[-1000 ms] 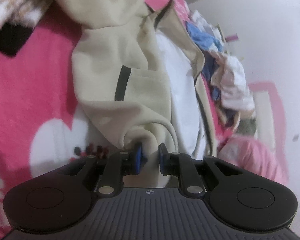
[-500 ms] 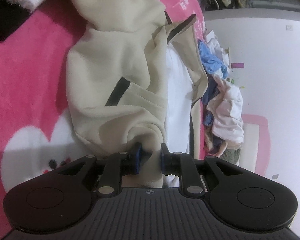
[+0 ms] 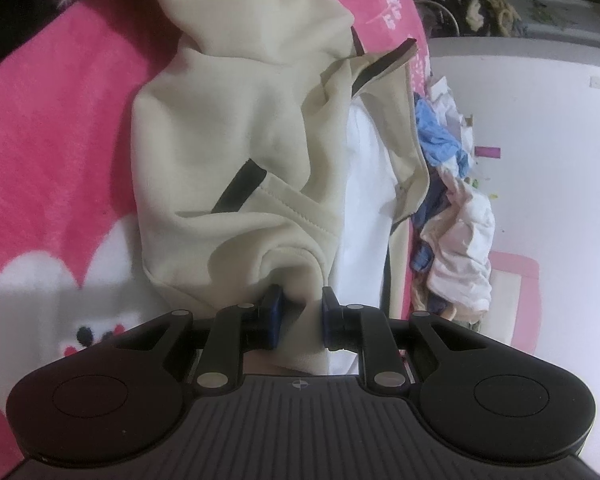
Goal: Fold clothes
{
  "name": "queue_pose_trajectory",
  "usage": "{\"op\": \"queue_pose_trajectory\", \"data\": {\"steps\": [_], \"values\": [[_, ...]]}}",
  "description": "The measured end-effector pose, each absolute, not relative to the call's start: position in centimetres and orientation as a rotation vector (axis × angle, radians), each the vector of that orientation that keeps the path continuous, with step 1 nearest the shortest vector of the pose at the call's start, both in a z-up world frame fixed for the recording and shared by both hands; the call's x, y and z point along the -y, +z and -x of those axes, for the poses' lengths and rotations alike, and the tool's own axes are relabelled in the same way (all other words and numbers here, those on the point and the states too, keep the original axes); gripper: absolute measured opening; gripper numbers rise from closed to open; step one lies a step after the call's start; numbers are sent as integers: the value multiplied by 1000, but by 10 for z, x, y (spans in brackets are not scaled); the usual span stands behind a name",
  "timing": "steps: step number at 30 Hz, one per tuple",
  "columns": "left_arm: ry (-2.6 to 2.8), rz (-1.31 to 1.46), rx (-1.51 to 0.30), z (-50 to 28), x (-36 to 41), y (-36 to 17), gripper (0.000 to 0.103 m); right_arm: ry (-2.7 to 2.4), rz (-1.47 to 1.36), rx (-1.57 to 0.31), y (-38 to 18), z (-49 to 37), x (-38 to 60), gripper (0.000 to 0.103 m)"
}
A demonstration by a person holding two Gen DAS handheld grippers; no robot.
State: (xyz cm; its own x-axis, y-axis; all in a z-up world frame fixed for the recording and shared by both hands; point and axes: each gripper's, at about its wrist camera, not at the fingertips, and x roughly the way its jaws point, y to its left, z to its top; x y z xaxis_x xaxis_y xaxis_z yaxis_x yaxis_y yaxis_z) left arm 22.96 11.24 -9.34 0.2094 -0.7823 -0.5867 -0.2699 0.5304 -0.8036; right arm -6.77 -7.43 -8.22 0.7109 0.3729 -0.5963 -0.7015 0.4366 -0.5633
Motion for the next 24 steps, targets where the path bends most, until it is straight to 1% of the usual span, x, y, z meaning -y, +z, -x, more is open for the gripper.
{"op": "queue_pose_trajectory", "data": {"steps": [2, 4, 5, 7, 10, 12, 13, 15, 17, 21, 24], "values": [[-453, 1009, -1363, -230, -111, -94, 18, 663, 944, -421, -94, 67, 72, 50], [-455, 1008, -1363, -231, -112, -95, 18, 643, 892, -442, -89, 61, 76, 31], [-457, 1009, -1362, -231, -112, -95, 18, 642, 850, -453, -82, 58, 79, 26], [-475, 1006, -1356, -232, -113, -96, 19, 641, 754, -459, -64, 54, 88, 12], [-522, 986, -1339, -231, -113, -95, 24, 620, 576, -492, -36, 37, 107, 9], [-565, 968, -1331, -230, -113, -93, 34, 579, 411, -544, -20, 14, 127, 8], [-585, 958, -1326, -230, -113, -91, 37, 549, 323, -574, -14, 0, 139, 8], [-621, 932, -1315, -227, -114, -87, 49, 480, 176, -625, -9, -26, 165, 8], [-654, 890, -1298, -222, -116, -81, 56, 410, 41, -671, -9, -50, 191, 8], [-737, 709, -1246, -202, -118, -67, 61, 317, -178, -746, -21, -80, 231, 8], [-793, 549, -1212, -185, -117, -59, 63, 301, -235, -770, -28, -84, 241, 8]]}}
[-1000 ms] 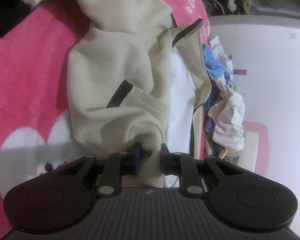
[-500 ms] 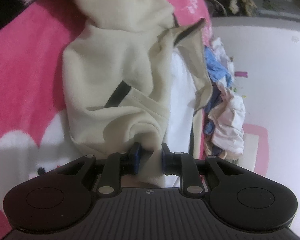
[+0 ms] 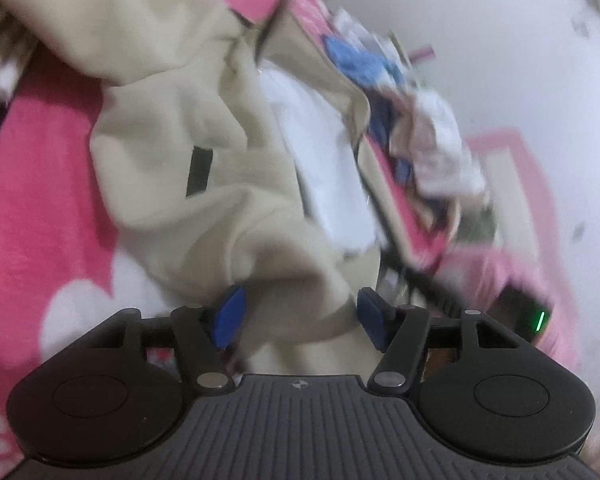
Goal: Fold clothes
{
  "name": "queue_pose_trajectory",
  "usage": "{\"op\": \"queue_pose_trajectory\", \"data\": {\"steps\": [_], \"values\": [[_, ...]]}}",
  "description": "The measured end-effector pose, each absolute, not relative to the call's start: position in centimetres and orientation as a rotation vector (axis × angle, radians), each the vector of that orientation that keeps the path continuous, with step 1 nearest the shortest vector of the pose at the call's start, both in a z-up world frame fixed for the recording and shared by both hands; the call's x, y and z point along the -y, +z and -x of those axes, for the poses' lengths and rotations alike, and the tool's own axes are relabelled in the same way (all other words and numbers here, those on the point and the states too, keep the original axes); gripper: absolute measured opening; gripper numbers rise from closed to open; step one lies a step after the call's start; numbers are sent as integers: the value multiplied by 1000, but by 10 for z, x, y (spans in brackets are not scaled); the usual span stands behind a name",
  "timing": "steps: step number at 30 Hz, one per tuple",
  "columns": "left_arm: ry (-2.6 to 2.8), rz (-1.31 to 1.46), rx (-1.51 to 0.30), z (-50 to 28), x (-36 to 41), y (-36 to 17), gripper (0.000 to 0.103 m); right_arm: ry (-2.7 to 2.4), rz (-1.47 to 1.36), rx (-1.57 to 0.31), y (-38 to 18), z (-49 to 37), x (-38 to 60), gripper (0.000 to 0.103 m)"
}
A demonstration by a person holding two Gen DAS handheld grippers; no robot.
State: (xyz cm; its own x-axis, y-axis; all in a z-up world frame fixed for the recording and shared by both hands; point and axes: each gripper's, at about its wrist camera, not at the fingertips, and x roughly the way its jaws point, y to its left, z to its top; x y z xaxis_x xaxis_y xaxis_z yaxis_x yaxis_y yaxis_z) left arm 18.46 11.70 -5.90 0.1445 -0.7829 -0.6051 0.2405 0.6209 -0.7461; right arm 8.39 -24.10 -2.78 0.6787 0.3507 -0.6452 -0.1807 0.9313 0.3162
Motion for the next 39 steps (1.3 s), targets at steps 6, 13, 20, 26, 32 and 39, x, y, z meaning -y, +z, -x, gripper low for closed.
{"op": "queue_pose_trajectory", "data": {"steps": [6, 13, 20, 26, 32, 39], "values": [[-895, 236, -1192, -145, -103, -57, 64, 282, -249, -786, -32, -86, 244, 8], [-767, 142, -1140, -143, -86, -72, 64, 279, -309, -804, -37, -90, 251, 8], [-727, 159, -1107, -155, -68, -79, 38, 294, -283, -793, -33, -84, 246, 8], [-562, 217, -1153, -161, -74, -87, 1, 342, -214, -764, -26, -79, 236, 8], [-654, -46, -1121, -113, -93, -40, 0, 614, -26, -696, 7, -52, 211, 8], [-618, -185, -1144, -55, -143, -16, 0, 1122, 261, -747, 27, -7, 155, 8]]}}
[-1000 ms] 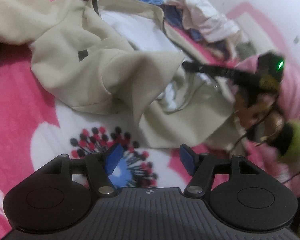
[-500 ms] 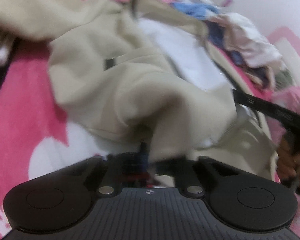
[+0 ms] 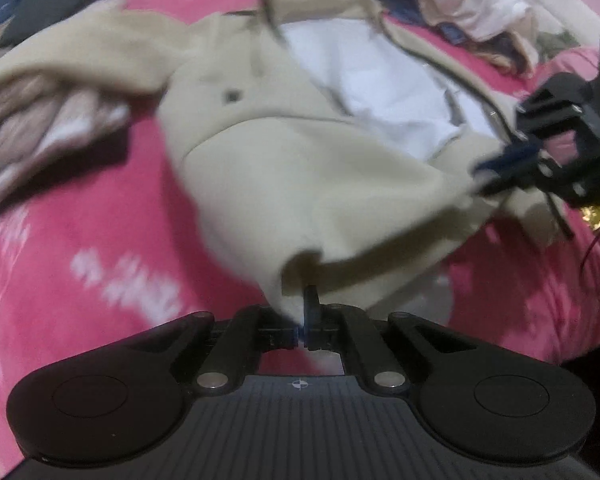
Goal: Fold clothes
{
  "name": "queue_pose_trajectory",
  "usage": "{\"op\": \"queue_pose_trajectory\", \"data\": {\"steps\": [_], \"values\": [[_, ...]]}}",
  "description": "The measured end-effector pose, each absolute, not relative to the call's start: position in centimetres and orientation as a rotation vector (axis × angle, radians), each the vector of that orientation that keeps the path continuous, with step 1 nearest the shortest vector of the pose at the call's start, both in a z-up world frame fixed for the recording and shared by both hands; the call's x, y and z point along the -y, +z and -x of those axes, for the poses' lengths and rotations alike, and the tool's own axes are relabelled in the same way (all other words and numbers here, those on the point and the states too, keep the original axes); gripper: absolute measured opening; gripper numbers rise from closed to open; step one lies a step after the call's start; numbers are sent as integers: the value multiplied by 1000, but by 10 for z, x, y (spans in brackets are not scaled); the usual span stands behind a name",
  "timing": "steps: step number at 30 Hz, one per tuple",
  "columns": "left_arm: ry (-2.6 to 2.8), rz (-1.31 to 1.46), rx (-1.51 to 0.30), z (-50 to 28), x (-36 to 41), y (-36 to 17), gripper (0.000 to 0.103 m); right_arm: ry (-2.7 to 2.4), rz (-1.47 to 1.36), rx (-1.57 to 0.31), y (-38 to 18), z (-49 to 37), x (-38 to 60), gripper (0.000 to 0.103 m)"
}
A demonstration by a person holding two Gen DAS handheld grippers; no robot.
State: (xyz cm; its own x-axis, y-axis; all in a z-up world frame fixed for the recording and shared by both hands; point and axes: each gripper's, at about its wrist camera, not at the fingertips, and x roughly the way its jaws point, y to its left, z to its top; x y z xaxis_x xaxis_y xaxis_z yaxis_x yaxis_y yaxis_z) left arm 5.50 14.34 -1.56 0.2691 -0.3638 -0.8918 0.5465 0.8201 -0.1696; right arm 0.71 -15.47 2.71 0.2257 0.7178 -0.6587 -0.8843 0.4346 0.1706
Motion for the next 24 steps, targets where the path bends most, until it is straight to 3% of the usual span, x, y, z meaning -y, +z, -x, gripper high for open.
{"op": "queue_pose_trajectory", "data": {"steps": [11, 17, 22, 24], "values": [[-482, -282, -1132, -35, -159, -66, 0, 1409, 534, -802, 24, -6, 117, 8], [-450, -296, -1134, -36, -154, -84, 2, 1414, 595, -995, -23, 0, 98, 14], [-431, -231, -1157, -43, -165, -87, 10, 1380, 133, -1192, 10, -55, 138, 41], [-419, -187, -1176, -46, -168, -87, 10, 1273, -24, -1180, 18, -78, 164, 42]]}}
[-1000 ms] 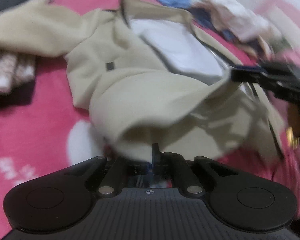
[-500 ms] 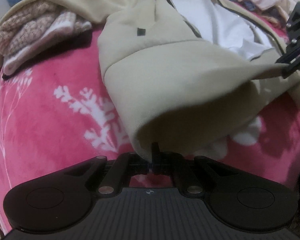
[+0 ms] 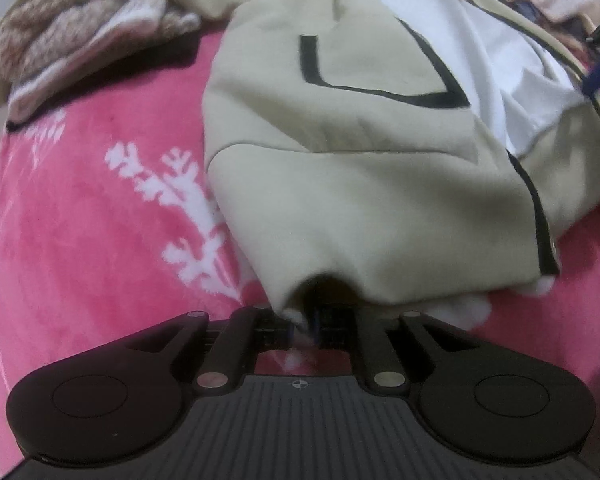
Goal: Fold clothes
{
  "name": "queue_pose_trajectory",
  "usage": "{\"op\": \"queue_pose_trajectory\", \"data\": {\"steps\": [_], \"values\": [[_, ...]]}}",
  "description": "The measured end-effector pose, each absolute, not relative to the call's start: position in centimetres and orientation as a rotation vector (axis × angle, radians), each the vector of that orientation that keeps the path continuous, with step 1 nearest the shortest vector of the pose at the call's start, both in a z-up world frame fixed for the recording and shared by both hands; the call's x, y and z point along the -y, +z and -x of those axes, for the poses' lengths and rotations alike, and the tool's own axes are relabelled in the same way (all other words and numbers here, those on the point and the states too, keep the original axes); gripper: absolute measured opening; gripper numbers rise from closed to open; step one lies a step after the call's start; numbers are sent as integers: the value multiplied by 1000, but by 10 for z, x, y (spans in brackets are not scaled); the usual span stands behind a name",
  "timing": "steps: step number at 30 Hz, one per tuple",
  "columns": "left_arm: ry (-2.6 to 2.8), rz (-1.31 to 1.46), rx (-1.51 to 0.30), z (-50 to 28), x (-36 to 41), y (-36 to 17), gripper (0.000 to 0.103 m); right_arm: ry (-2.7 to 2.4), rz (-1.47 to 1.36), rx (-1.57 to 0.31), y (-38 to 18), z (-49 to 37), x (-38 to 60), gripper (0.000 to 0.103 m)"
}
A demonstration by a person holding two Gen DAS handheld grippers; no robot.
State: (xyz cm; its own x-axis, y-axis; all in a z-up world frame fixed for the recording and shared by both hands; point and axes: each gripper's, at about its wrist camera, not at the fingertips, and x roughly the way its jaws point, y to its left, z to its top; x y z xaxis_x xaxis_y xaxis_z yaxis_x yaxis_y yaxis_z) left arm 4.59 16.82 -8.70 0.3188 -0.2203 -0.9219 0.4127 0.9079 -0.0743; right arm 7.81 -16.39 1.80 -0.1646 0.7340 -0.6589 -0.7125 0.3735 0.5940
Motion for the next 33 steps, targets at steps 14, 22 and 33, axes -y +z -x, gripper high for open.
{"op": "queue_pose_trajectory", "data": {"steps": [14, 22, 33], "values": [[-378, 60, -1362, -80, -189, -96, 9, 911, 515, -772, 20, 64, 220, 53], [-353, 202, -1443, -93, -202, -106, 10, 566, 467, -833, -3, 94, 252, 53], [-420, 211, -1480, -98, -205, -113, 10, 328, 402, -951, -45, 134, 250, 56]]}}
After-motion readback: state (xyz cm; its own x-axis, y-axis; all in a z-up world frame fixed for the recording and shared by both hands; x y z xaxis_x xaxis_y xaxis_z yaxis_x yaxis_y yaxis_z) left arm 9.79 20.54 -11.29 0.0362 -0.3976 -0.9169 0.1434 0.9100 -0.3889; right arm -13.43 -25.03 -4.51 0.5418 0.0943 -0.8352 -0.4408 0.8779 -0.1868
